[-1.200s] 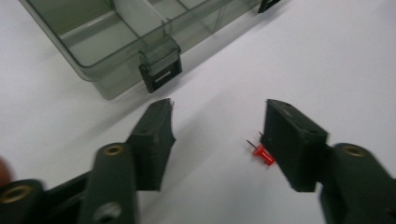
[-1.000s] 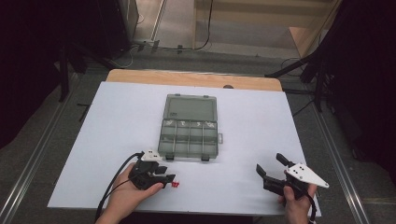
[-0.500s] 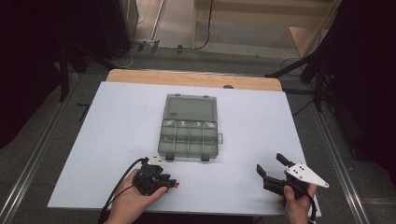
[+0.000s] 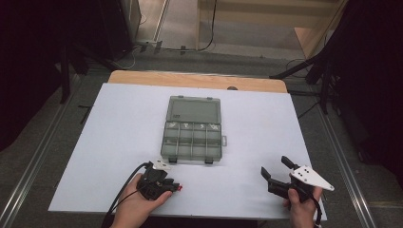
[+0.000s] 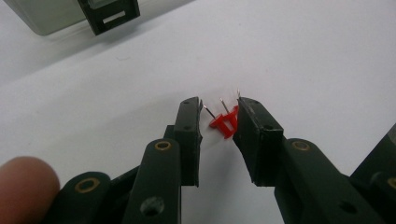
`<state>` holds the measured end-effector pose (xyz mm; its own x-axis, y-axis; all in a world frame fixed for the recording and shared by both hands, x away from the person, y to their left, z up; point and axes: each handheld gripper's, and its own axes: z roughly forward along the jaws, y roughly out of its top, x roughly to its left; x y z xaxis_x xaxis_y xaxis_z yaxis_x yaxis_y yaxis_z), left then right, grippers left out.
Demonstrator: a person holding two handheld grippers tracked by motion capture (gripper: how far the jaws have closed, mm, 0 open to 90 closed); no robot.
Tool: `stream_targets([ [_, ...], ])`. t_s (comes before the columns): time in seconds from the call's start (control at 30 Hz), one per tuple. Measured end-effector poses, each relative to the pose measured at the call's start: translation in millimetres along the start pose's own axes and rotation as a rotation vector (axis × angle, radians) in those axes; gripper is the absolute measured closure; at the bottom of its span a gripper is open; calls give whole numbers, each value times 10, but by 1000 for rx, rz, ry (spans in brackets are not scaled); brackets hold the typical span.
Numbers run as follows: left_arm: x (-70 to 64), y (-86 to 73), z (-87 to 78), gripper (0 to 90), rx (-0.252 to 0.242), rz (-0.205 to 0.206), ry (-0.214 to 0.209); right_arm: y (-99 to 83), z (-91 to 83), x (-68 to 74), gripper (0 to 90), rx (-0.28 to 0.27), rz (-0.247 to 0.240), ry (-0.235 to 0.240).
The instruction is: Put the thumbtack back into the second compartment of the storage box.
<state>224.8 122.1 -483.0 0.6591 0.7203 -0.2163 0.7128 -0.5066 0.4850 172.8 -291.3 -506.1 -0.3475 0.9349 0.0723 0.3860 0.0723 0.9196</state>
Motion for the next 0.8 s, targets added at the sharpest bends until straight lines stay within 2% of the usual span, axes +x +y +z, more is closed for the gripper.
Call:
stream_targets([
  [0.3, 27, -18, 1, 696, -2, -7, -2, -4, 14, 3, 143, 9, 1, -3],
  [0.63, 27, -21, 0, 721, -3, -1, 17, -6, 18, -2, 145, 6, -2, -4],
  [0.8, 14, -18, -22, 721, -22, -3, 4, -9, 19, -3, 145, 9, 2, -2],
])
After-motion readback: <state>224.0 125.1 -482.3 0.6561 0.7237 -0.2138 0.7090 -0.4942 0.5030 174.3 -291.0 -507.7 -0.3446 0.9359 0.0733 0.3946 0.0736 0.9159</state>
